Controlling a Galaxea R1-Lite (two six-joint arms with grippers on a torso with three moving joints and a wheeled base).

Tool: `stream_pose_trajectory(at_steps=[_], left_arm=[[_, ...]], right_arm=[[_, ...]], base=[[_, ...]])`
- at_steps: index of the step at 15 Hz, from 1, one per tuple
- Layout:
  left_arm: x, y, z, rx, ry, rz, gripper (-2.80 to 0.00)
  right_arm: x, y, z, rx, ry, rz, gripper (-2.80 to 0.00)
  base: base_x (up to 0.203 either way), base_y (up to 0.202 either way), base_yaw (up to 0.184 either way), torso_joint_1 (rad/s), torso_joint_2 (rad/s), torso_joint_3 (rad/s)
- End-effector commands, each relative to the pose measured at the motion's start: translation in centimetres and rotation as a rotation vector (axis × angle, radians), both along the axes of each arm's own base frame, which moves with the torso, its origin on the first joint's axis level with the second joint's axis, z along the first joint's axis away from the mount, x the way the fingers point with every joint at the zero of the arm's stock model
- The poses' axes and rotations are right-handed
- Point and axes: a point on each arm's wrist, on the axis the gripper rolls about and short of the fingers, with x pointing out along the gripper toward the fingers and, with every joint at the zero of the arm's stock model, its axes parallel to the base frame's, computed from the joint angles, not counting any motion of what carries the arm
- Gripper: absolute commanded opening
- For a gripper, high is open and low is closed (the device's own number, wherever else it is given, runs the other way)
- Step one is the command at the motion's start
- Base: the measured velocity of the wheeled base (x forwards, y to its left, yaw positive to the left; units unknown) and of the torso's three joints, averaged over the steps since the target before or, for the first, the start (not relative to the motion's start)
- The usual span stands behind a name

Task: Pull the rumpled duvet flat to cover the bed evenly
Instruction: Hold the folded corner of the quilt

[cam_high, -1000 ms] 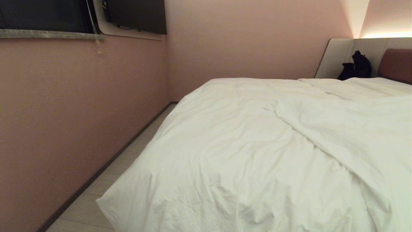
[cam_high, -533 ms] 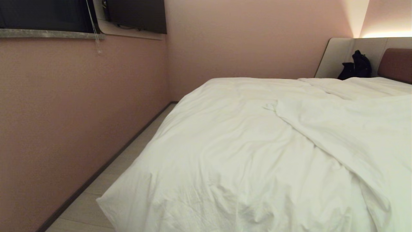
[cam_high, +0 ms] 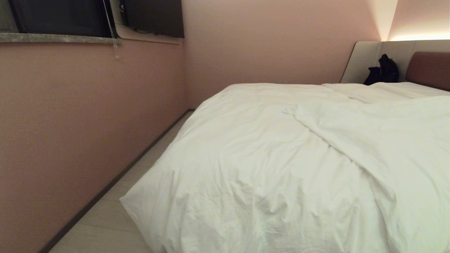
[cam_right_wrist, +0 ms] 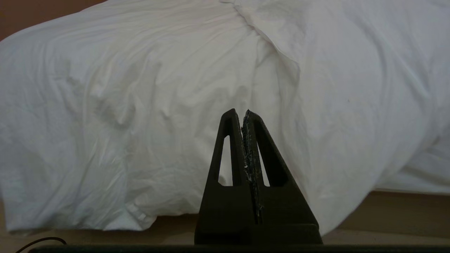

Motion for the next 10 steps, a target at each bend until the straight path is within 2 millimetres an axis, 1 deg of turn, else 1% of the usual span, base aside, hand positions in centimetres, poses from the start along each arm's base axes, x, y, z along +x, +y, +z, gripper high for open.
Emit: stream_pose_trajectory(at_steps=[1, 4, 5, 10], left_arm=[[-0.01, 0.00, -0.01, 0.001, -0.001, 0.000, -2.80], [-0.01, 0.00, -0.01, 0.003, -0.001, 0.000, -2.80], [-0.01, 0.00, -0.01, 0.004, -0.001, 0.000, -2.80], [-0.01, 0.00, -0.02, 0.007, 0.001, 0.001, -2.80]], right_arm=[[0.00, 0.00, 0.00, 0.000, 0.001, 0.001, -2.80], [0.00, 0.00, 0.00, 0.000, 0.001, 0.001, -2.80], [0.00, 0.00, 0.00, 0.000, 0.001, -0.001, -2.80], [0.00, 0.00, 0.00, 0.000, 0.001, 0.000, -2.80]], base=[[-0.187, 0.000, 0.000, 0.008, 0.00, 0.000], [-0.178, 0.000, 0.002, 0.000, 0.00, 0.000], [-0.099, 0.000, -0.001, -0.004, 0.00, 0.005], [0.000, 0.000, 0.000, 0.000, 0.00, 0.000]])
